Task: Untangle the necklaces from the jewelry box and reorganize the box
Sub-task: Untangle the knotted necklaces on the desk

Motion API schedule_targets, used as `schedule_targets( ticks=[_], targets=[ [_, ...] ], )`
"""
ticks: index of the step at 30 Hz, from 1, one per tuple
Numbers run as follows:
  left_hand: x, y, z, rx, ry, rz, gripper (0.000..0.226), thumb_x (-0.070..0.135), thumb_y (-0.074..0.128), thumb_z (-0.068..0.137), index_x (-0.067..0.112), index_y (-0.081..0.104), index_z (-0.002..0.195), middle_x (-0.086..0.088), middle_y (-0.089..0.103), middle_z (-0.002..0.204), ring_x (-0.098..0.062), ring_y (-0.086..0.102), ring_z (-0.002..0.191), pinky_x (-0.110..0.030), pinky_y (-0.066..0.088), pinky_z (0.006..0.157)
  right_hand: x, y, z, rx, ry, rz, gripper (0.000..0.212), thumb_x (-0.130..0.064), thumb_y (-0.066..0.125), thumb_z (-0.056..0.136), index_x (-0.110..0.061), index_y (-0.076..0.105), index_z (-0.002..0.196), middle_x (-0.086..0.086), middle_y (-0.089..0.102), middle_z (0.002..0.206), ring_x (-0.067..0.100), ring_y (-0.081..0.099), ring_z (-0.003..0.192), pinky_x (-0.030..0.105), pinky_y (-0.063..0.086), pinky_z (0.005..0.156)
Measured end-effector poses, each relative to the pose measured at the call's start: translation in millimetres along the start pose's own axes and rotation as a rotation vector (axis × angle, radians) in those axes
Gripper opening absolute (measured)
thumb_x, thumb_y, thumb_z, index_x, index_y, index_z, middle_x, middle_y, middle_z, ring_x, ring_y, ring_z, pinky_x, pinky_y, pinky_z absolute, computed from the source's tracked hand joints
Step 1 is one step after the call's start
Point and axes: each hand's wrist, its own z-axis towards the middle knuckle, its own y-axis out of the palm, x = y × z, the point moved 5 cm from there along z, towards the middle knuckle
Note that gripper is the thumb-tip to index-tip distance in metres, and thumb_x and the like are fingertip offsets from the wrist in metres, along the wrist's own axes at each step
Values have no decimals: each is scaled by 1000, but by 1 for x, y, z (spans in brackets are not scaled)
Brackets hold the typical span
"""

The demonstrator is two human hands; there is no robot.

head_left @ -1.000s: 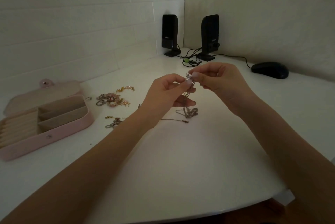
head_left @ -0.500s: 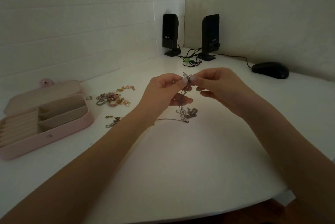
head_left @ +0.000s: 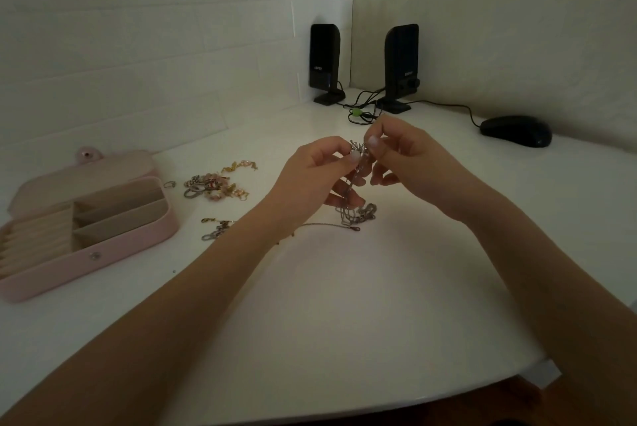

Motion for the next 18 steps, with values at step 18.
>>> schedule_targets(
  ticks=[18],
  targets=[
    [2,0,2,-30,57,187,18,14,53,95,13,58,79,-8,62,69,-22,61,54,-27,53,52,6,0,0,38,155,214,13,-15,57,94,-5,58,87,2,68,78,11,65,66,26,59,69]
  ],
)
